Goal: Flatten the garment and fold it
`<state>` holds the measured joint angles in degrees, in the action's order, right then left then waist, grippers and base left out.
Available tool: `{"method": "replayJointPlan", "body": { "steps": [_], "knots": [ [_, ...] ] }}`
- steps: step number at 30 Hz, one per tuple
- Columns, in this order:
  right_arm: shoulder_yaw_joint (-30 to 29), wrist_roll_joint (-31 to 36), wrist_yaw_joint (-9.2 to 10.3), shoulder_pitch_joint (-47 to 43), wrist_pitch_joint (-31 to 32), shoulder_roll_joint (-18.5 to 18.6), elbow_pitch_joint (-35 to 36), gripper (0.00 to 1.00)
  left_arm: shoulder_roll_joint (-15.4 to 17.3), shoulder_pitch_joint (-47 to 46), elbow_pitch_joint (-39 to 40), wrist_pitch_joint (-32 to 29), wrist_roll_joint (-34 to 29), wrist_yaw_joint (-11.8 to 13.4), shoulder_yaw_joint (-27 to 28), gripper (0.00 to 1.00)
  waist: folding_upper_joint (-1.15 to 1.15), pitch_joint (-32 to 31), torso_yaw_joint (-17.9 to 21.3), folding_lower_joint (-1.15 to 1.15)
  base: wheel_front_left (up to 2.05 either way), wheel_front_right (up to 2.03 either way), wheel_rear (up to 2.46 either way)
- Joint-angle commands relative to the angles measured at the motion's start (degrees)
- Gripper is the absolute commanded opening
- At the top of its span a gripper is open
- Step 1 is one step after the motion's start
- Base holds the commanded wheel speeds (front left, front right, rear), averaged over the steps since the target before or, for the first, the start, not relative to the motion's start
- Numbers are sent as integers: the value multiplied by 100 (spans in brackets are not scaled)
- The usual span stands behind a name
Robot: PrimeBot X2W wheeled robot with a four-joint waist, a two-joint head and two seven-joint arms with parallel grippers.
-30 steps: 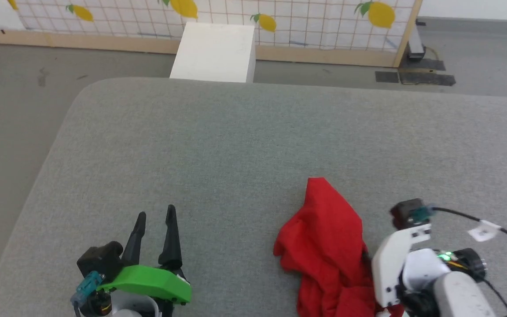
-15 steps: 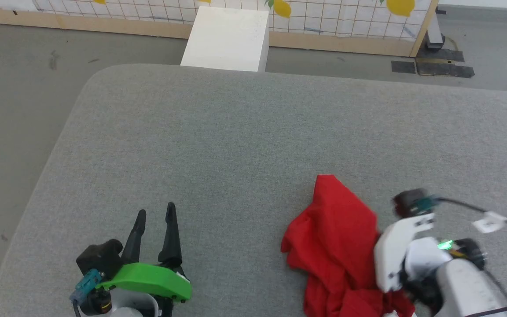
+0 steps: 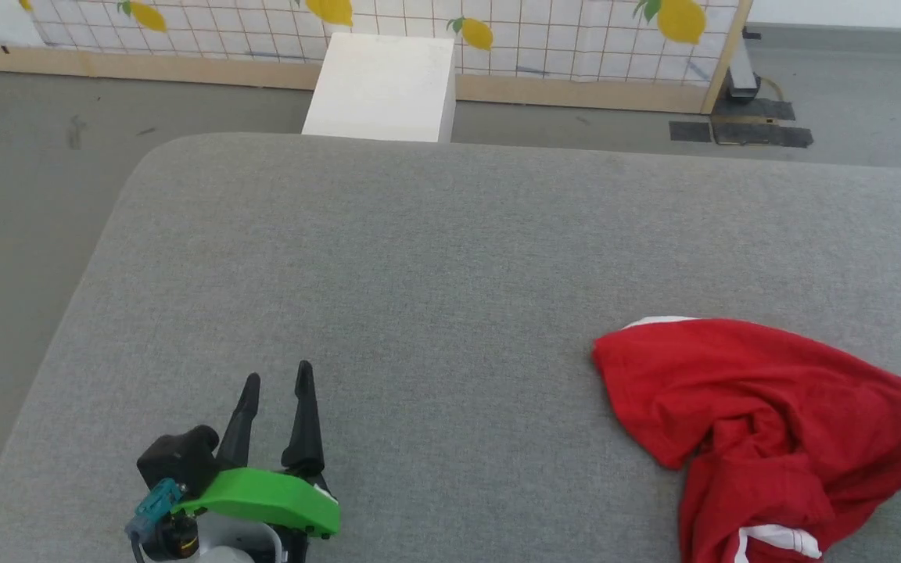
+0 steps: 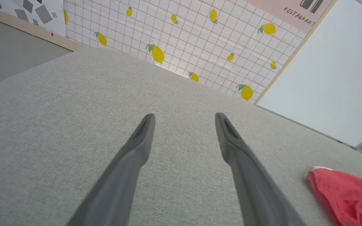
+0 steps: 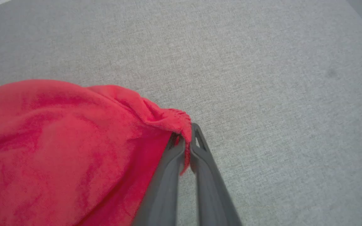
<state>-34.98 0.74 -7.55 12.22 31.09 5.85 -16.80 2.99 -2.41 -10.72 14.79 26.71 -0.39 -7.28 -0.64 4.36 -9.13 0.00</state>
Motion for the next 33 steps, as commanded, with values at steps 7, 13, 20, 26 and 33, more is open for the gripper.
{"method": "replayJointPlan", "body": {
  "steps": [7,13,20,26,33],
  "knots": [
    [174,-478,6,-84,-866,-271,443,100,-12,-64,-117,21,-37,-51,-30,100,64,-55,193,0,0,0,0],
    [647,-1013,6,-307,-1582,-294,716,100,-12,-566,-322,-108,50,-211,-412,100,64,-14,458,0,0,0,0],
    [1108,-1437,6,-430,-1795,-296,638,100,-12,-2164,-1002,-1028,331,-397,-1355,100,64,247,978,0,0,0,0],
    [1254,-1529,6,-385,-1900,-296,556,100,-12,-3338,-1877,-2479,756,-192,-2321,100,64,598,1427,0,0,0,0],
    [1253,-1595,6,-349,-2040,-297,373,100,-12,-3955,-2569,-3731,913,177,-3246,100,64,894,1794,0,0,0,0]
  ]
}}
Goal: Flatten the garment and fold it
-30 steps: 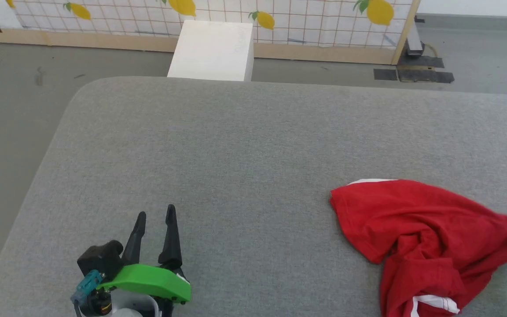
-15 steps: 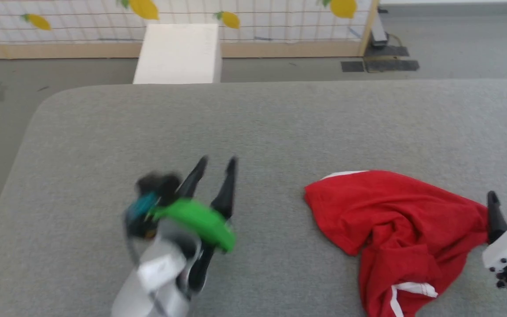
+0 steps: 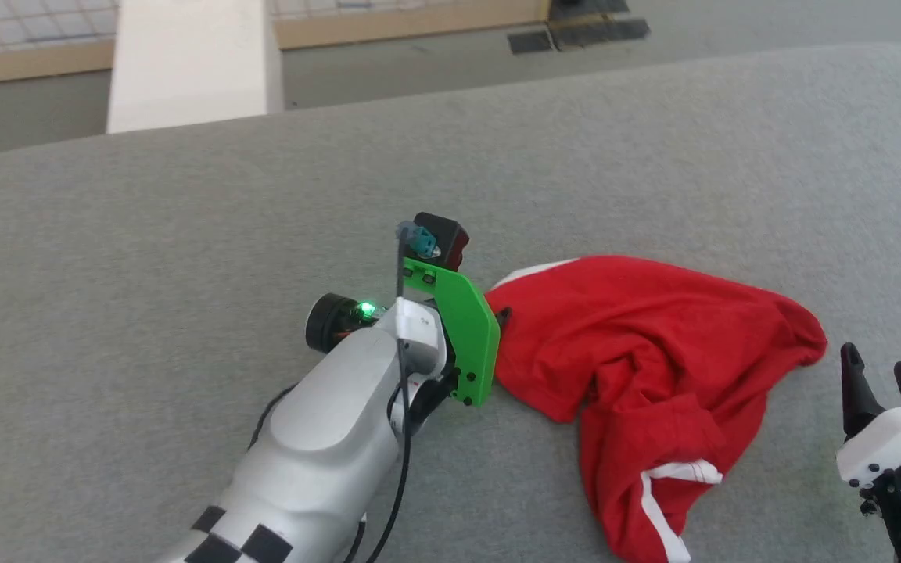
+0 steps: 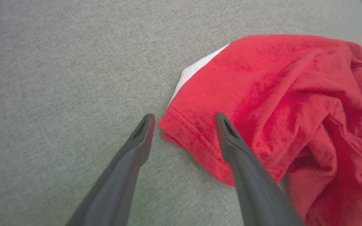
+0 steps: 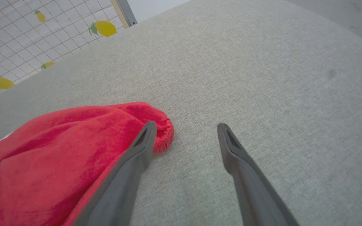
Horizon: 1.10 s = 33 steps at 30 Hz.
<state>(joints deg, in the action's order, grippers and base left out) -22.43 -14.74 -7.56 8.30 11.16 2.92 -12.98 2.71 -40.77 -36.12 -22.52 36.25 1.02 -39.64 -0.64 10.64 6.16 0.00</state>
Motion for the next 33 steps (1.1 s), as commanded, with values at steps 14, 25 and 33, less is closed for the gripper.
{"method": "replayJointPlan", "body": {
  "steps": [14,25,33],
  "knots": [
    [71,-81,8,83,-173,-4,-135,100,17,-104,-494,519,454,-19,-185,0,64,221,87,0,0,0,0],
    [82,15,8,-113,-84,-4,-182,100,562,495,855,2090,900,284,842,0,64,-245,-638,0,0,0,0],
    [237,30,8,-195,-41,-4,-261,100,1246,2493,1895,1995,1383,1273,1477,0,64,-453,-949,0,0,0,0]
  ]
}}
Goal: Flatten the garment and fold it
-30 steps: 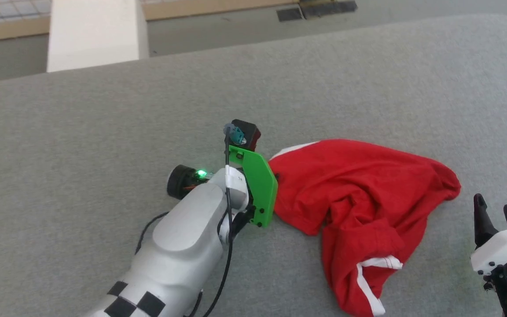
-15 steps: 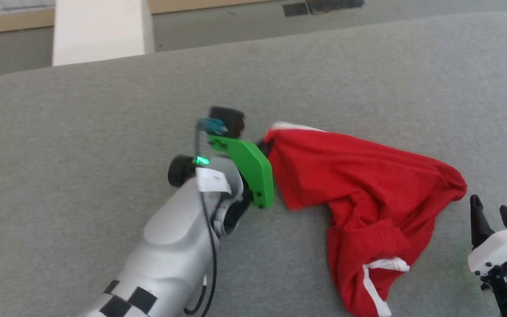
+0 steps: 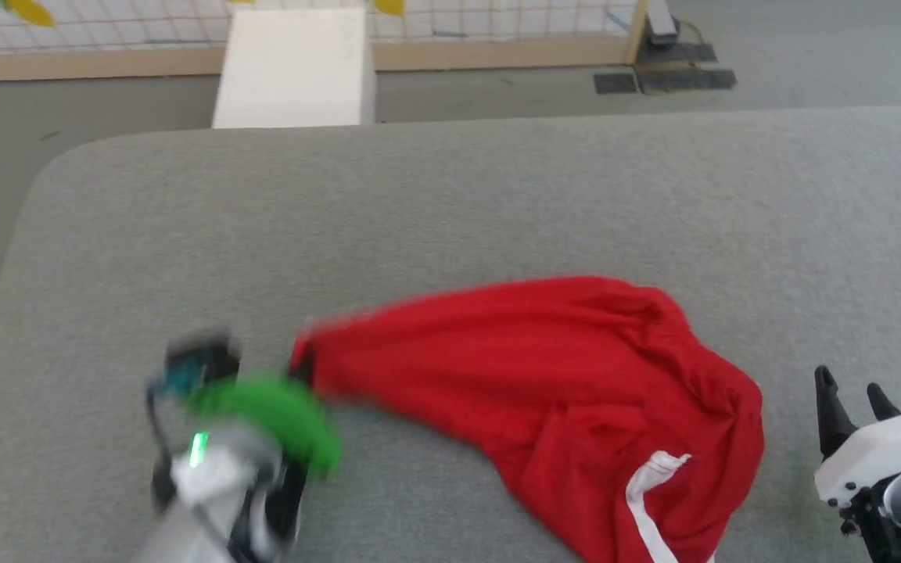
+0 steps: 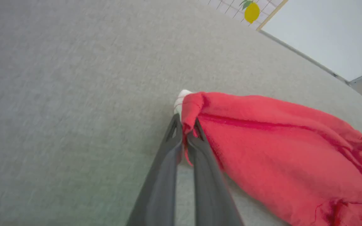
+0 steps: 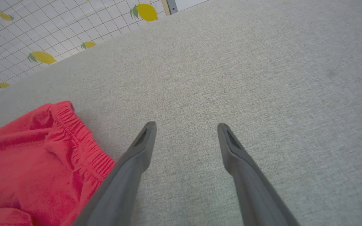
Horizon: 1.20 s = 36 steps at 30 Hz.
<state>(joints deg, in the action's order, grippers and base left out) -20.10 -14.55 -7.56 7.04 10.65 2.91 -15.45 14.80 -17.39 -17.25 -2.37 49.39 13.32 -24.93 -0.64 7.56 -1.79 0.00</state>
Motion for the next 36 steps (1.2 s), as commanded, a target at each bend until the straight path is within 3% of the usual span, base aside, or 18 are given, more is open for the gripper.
{"method": "replayJointPlan", "body": {
  "steps": [1,5,6,7,11,15,19,24,29,36],
  "knots": [
    [10,10,8,-82,13,-3,-20,100,74,406,66,-77,142,136,41,0,64,-156,-174,0,0,0,0],
    [-8,31,8,-165,32,-3,-20,100,95,1205,166,-241,481,413,210,0,64,-213,-326,0,0,0,0],
    [-6,39,8,-185,43,-3,-22,100,88,1321,162,-271,556,452,251,32,64,-235,-362,0,0,0,0],
    [-6,51,8,-202,51,-3,-24,100,49,1386,188,-281,654,444,305,100,64,-256,-392,0,0,0,0],
    [46,132,8,-227,106,-3,43,100,-40,1485,462,-141,953,277,574,100,64,-354,-518,0,0,0,0],
    [234,227,8,-56,212,-3,282,100,-251,1478,1096,540,1315,-309,1084,100,64,-389,-595,0,0,0,0],
    [708,330,8,242,605,-3,343,100,-16,1482,1317,1239,652,-445,1057,100,64,-376,-642,0,0,0,0],
    [1445,1020,8,724,1828,17,130,100,178,1372,1258,1675,-621,-338,787,100,64,-261,-695,0,0,0,0],
    [1818,1526,8,1179,2887,146,-106,100,-53,1293,1244,1732,-1443,-330,819,100,64,-64,-833,0,0,0,0],
    [1960,1578,8,1349,3460,377,-352,100,-505,1253,1114,1735,-1764,-660,1151,100,64,126,-1031,0,0,0,0]
  ]
}}
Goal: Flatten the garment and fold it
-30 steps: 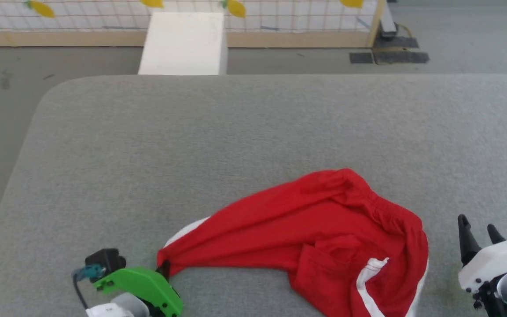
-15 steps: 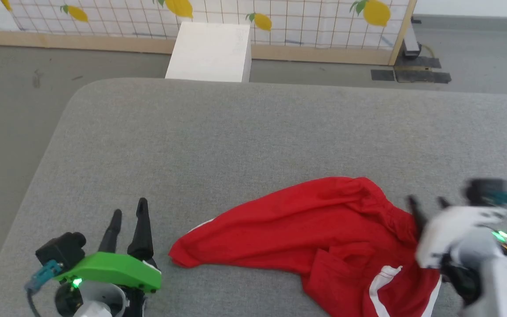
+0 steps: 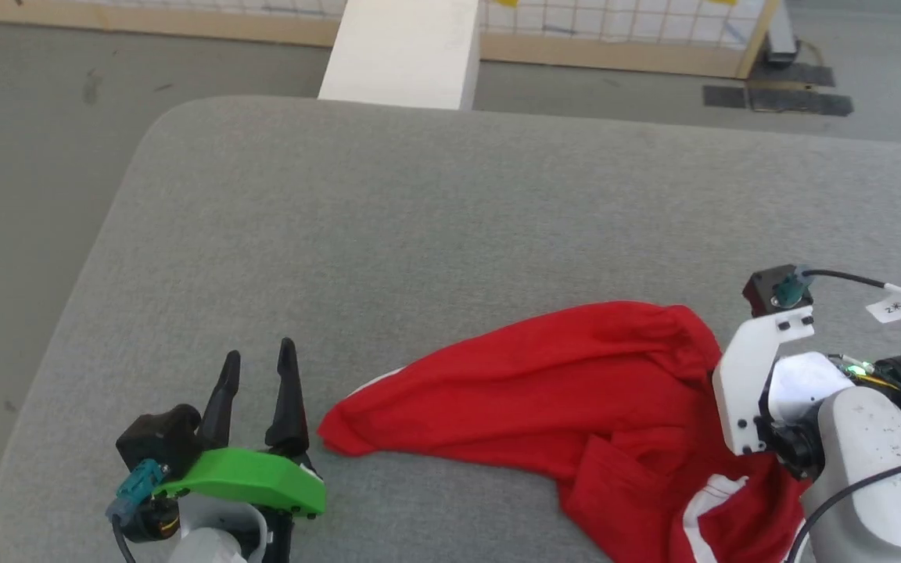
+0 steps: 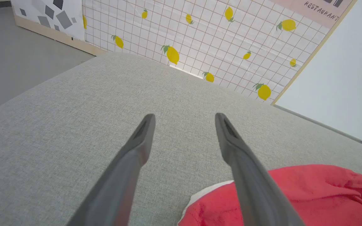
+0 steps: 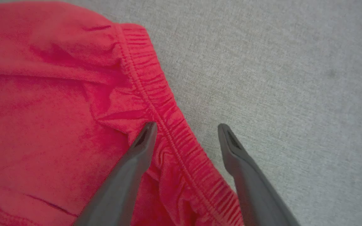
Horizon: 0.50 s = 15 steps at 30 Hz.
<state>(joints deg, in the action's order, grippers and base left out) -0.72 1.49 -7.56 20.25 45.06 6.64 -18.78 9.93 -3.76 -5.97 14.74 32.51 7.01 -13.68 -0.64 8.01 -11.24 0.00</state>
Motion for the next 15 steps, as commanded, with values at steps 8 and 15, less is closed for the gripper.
{"method": "replayJointPlan", "body": {
  "steps": [8,15],
  "knots": [
    [144,-530,8,-160,104,99,214,0,-291,-152,-213,25,-289,-345,306,100,64,101,-103,0,0,0,0],
    [-224,-760,8,-836,-224,198,1115,0,-444,-119,-341,25,-416,-528,464,100,64,-95,-24,0,0,0,0]
  ]
}}
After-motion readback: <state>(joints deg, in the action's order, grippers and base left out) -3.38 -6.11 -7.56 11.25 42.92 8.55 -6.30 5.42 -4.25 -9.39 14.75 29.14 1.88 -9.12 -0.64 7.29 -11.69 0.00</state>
